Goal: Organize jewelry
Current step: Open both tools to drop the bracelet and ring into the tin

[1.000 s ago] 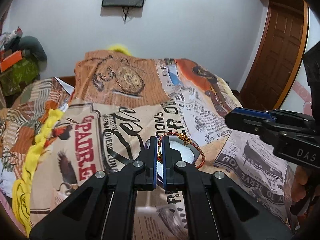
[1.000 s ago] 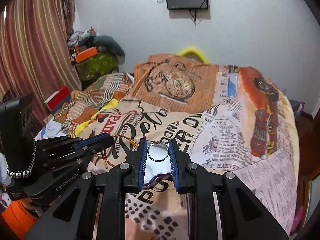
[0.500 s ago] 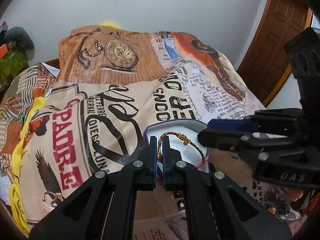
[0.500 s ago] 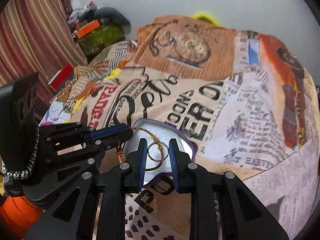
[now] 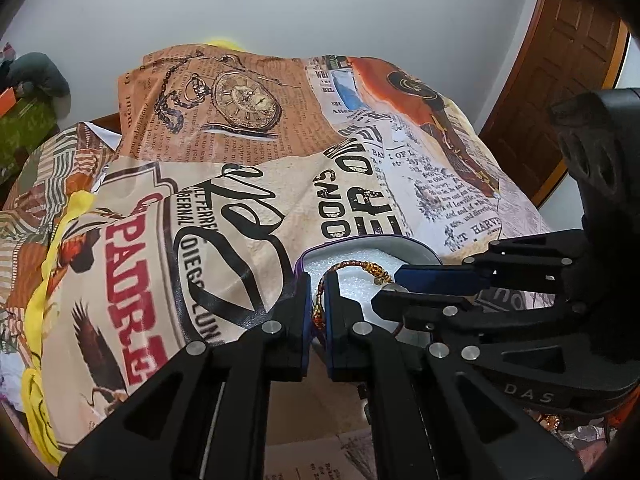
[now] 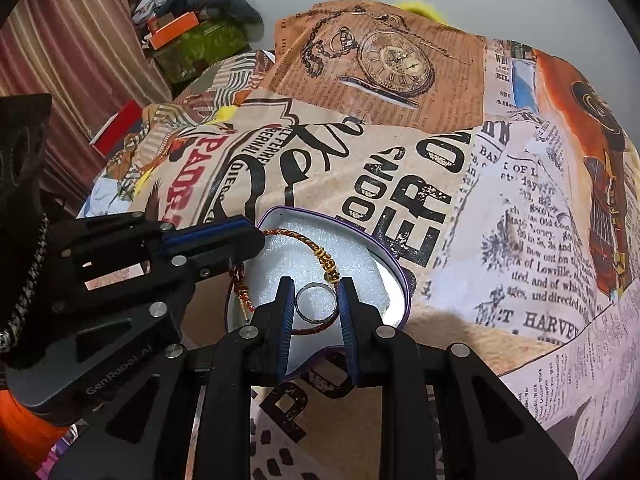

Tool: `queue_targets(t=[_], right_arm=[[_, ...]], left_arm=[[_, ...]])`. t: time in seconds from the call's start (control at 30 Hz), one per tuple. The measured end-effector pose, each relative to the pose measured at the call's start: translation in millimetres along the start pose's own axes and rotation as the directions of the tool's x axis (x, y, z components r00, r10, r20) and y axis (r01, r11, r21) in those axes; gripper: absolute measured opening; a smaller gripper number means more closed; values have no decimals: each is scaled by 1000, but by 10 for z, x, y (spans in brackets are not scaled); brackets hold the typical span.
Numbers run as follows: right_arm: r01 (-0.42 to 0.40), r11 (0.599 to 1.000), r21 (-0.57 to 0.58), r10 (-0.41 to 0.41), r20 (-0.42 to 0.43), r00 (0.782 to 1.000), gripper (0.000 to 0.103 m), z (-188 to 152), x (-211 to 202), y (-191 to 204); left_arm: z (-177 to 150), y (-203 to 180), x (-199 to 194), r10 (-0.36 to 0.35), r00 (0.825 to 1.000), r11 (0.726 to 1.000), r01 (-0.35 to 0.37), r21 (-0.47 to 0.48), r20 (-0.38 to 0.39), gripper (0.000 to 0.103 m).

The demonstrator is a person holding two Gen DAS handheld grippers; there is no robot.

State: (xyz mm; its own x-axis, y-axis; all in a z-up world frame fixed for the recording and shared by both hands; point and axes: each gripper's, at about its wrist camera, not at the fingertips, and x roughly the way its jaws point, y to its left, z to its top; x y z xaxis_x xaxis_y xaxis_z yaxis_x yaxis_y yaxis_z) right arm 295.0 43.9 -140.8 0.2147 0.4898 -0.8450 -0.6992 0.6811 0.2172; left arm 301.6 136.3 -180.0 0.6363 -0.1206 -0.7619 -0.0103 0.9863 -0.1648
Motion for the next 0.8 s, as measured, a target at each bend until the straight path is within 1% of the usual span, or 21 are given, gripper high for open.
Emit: queue_targets(t=[0.1,0.27,0.33,0.37,0.4,0.43,0.5,0.8], right_arm=[[11,1000,7,-11,1,1000,20,8,13,-14],[16,1000,14,-16,-28,999,21,16,37,-27],[26,1000,7,-26,-36,999,25,13,33,-6],[35,999,4,-35,-39,999,26,13,26,3],[43,999,-2,-43,-37,998,30,11,15,12],[49,999,-8,-50,-32,998,32,8,-2,24],[69,997,-23,-69,-21,997,33,-3,-55,49],[124,990,-60,-121,52,991,33,-72,-445,221]], left_arm=[[-5,14,-25,5,1000,1000,-5,-7,-4,4],[4,69,-124,27,1000,999,-27,-35,12,6],[14,79,-174,31,999,999,-30,-39,17,8],[19,78,-193,34,999,999,-33,-40,19,11],[24,79,-224,38,999,998,-37,-40,24,13],[29,79,-263,42,999,998,-41,-41,30,13],[37,73,-318,45,998,998,-44,-43,37,14],[34,-44,-642,52,996,998,-50,-28,69,14]])
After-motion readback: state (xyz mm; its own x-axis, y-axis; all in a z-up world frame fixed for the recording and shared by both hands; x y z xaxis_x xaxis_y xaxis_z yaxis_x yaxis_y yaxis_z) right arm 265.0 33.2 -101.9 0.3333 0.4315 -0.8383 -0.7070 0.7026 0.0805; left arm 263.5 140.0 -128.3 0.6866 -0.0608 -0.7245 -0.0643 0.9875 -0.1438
